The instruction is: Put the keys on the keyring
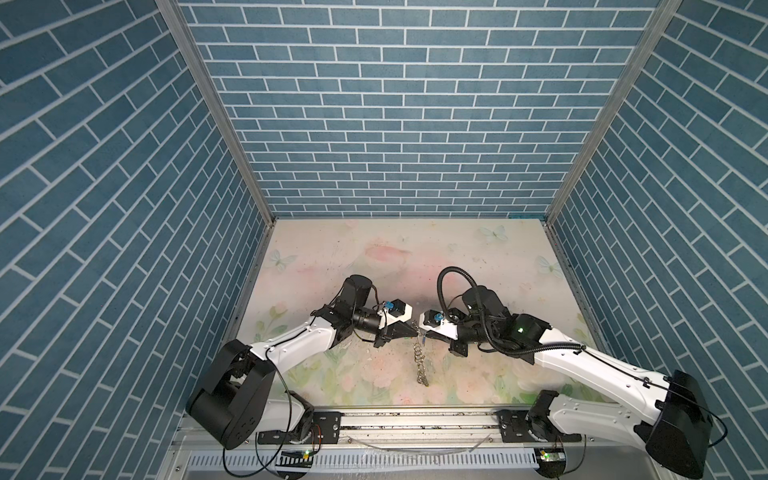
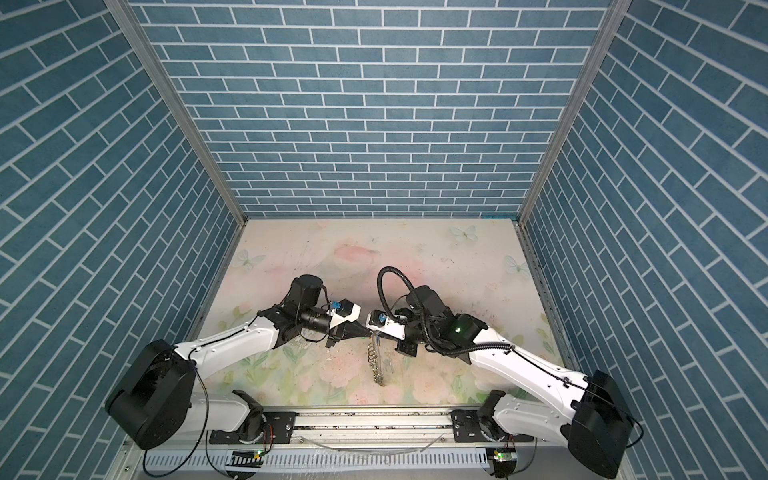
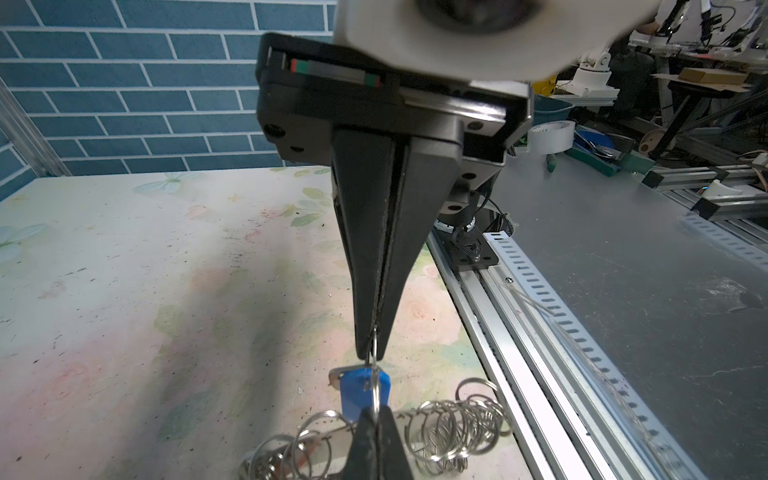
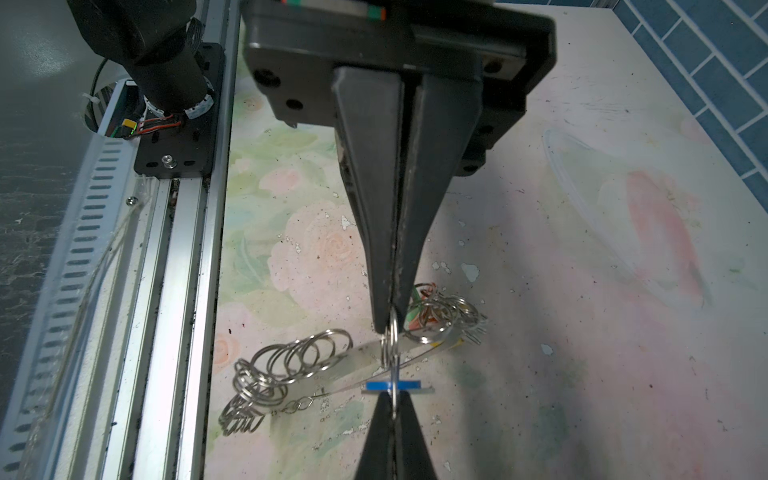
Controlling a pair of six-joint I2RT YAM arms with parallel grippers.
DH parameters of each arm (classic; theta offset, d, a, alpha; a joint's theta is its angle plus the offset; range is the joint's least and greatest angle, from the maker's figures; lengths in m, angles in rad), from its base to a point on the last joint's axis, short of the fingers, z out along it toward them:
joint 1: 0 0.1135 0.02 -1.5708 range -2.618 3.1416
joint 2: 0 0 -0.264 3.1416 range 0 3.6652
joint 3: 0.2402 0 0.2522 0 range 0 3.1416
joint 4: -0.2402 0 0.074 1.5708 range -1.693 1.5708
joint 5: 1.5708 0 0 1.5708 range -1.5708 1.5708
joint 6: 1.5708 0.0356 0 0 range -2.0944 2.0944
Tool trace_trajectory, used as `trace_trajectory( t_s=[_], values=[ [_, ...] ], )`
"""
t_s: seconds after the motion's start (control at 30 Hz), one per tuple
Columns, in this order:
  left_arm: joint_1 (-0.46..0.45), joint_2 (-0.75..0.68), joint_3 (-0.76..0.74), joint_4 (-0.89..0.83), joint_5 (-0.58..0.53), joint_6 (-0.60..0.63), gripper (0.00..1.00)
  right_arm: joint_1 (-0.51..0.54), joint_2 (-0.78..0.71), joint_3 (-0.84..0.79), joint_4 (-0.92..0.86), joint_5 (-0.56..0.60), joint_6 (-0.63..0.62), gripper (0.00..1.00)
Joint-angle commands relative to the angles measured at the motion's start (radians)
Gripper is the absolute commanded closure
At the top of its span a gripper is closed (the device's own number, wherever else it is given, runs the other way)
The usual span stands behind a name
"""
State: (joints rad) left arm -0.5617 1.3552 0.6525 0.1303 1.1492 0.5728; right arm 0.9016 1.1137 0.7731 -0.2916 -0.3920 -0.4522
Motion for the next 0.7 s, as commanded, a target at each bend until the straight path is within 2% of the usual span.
trace_trajectory(
  t_s=[0.0,0.67],
  values=[
    [0.006,0.014,0.041,-0.018,0.009,0.0,1.0,0.012,-0.004,-0.014,-0.001,-0.012,-0.045,1.0],
    [-0.004,0.048,0.104,-0.15,-0.029,0.041,1.0,0.048,0.032,0.018,0.021,-0.017,-0.041,1.0]
  ],
)
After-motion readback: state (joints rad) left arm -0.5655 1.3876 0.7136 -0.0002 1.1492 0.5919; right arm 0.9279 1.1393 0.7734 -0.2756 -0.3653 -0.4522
